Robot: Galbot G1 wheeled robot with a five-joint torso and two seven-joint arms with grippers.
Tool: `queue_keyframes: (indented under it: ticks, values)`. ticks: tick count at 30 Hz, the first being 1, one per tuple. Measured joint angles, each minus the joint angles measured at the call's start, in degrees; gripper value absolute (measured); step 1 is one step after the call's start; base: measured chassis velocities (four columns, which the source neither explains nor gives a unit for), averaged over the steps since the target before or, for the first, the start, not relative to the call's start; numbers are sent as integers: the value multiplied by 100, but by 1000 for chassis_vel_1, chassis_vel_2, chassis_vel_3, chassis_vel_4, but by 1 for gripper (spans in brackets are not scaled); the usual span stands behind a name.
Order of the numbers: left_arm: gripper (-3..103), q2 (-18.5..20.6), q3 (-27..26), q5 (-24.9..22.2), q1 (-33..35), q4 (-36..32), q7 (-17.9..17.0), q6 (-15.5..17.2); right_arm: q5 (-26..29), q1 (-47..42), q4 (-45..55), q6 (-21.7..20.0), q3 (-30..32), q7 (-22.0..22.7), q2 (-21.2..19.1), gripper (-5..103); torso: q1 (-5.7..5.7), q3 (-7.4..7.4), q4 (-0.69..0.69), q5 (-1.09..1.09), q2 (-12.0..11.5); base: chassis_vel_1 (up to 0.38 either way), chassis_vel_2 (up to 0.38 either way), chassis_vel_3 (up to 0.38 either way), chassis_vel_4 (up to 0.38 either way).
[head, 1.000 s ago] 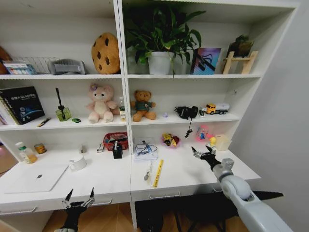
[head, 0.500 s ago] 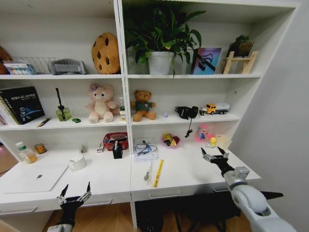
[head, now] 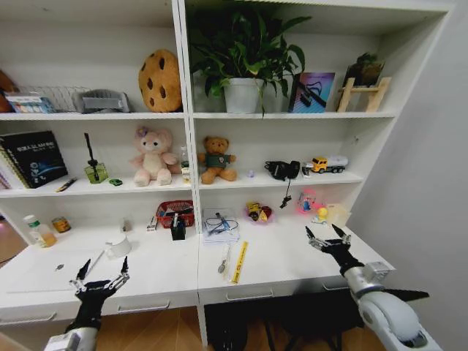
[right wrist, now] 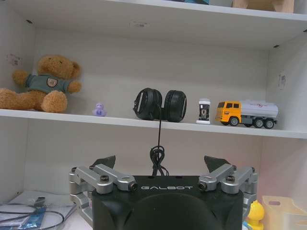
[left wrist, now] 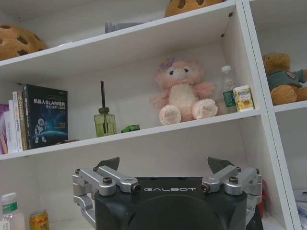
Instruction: Organize the objects on the table.
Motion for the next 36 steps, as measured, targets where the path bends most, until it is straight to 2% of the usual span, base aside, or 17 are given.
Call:
queue_keyframes:
  ticks: [6, 8, 9, 11, 12, 14, 18, 21, 28, 36]
  values:
    - [100, 34, -113, 131, 73, -171, 1, 98, 0, -61, 92, 0, 49, 5, 13, 100, 0, 0, -2, 0, 0, 0, 0, 0, 0]
    - [100, 61, -252, 164, 180, -310, 209, 305, -21, -80, 113, 11, 49, 6, 19, 100, 0, 0, -2, 0, 0, 0, 0, 0, 0]
    - [100, 61, -252, 164, 180, -310, 209, 305, -21, -80, 113, 11, 49, 6, 19, 100, 0, 0, -2, 0, 0, 0, 0, 0, 0]
    - [100, 65, -467, 18, 365, -523, 485, 896, -21, -107, 148, 13, 51, 2, 19, 100, 0, 0, -2, 1, 0, 0, 0, 0, 0]
    - [100, 65, -467, 18, 365, -523, 485, 896, -21, -107, 148, 13, 51, 2, 19, 100, 0, 0, -2, 1, 0, 0, 0, 0, 0]
    - [100, 78, -581, -197, 465, -682, 555, 1351, -19, -126, 157, 18, 53, -9, 23, 100, 0, 0, 0, 0, 0, 0, 0, 0, 0]
    - [100, 105, -652, -278, 469, -740, 565, 1557, -20, -145, 157, 24, 55, -18, 38, 100, 0, 0, -3, 1, 0, 0, 0, 0, 0]
    - [100, 158, -699, -580, 517, -865, 484, 1985, -32, -174, 157, 37, 56, -27, 75, 100, 0, 0, -1, 0, 0, 0, 0, 0, 0]
    - [100, 266, -786, -1031, 533, -1071, 236, 2336, -39, -184, 200, 40, 38, -28, 86, 100, 0, 0, -1, 0, 0, 0, 0, 0, 0]
    - [100, 328, -882, -1138, 497, -1140, 178, 2411, -101, -178, 257, -36, 9, -8, 91, 100, 0, 0, -1, 0, 0, 0, 0, 0, 0]
